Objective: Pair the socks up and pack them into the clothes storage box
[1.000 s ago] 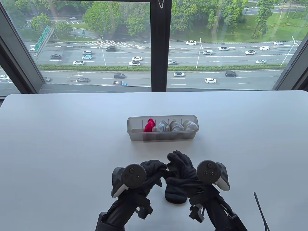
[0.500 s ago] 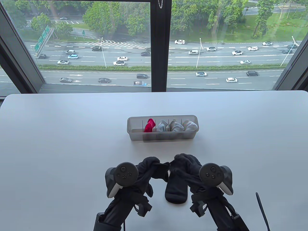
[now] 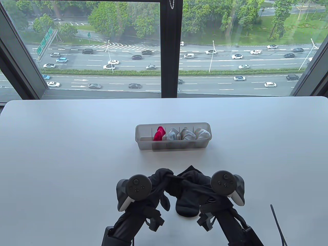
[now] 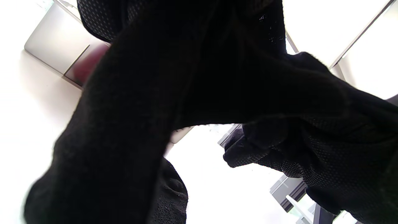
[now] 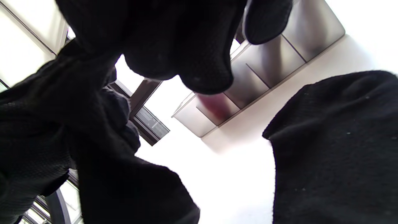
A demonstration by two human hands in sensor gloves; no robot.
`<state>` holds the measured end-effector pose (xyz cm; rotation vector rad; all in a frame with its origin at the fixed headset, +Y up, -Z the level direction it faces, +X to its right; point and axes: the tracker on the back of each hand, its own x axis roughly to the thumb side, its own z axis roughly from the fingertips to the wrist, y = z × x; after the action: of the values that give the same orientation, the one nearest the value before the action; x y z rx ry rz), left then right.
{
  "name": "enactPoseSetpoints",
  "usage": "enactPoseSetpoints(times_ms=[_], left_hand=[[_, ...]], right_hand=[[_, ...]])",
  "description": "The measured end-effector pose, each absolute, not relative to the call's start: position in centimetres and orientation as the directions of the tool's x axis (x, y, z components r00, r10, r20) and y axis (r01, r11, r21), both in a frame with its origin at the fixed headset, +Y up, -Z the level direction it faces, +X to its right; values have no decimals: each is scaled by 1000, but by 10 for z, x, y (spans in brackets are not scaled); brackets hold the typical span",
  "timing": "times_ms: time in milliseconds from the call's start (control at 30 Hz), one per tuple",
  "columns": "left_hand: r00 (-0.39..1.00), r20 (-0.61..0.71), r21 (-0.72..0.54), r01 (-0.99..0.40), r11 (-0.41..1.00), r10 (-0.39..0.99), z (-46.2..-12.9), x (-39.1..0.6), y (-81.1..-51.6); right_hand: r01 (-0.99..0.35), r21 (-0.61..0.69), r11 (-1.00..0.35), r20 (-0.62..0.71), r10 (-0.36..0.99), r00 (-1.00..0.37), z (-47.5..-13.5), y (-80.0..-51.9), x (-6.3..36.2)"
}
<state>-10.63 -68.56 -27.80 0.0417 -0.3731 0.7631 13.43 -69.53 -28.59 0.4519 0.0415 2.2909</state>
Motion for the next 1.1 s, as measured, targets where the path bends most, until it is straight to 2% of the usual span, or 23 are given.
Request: enactPoseSetpoints(times_ms=[167,233,300,367,400,467,500,533,600,667,700,767,833,900,1000,1067,1100], left_hand=[[738,355,-48,-599,799,574,-273,-104,-682],[739,417,-16,-576,817,529,-268,-101,-677],[702,494,-100,-541,835,513,-266,-91,-678],[718,505,-177,-456,872,478,-266,-80,-686],[745,508,-170,-405,898,432,-267,-75,-689],[798,463,-58,-406,912,385,-265,-74,-689],[798,454,1,-446,895,397,-266,-77,-687],[778,449,-1,-491,871,439,-268,-81,-686],[739,441,-72,-536,841,509,-271,-87,-685],[724,435,-93,-555,826,535,-274,-91,-683],[707,446,-139,-551,823,549,-275,-93,-682],[661,458,-234,-556,798,595,-277,-91,-681],[610,460,-308,-571,761,645,-279,-87,-679],[575,429,-403,-568,717,697,-279,-83,-678],[447,311,-454,-706,544,839,-285,-80,-675],[511,245,-483,-672,561,824,-296,-71,-679],[579,216,-476,-641,603,786,-304,-63,-686]], right_hand=[[-773,138,-619,236,779,-581,-285,-695,137],[-777,89,-623,205,775,-598,-285,-694,141],[-800,86,-593,171,800,-575,-285,-696,142],[-821,112,-559,167,825,-539,-285,-697,140],[-837,154,-525,174,848,-500,-284,-697,138],[-861,172,-479,161,876,-455,-283,-698,137],[-861,217,-460,176,886,-429,-283,-699,136],[-857,258,-446,183,894,-410,-283,-701,136],[-856,250,-452,191,890,-414,-283,-700,136],[-810,226,-541,269,834,-482,-283,-694,137],[-715,265,-647,358,755,-550,-283,-689,137],[-552,320,-770,438,637,-635,-283,-682,136],[-558,295,-775,453,628,-633,-281,-679,135],[-701,220,-679,404,717,-568,-280,-673,142],[-726,283,-626,335,774,-537,-281,-668,154],[-727,262,-634,257,772,-581,-287,-670,161],[-703,268,-659,150,749,-645,-293,-677,165]])
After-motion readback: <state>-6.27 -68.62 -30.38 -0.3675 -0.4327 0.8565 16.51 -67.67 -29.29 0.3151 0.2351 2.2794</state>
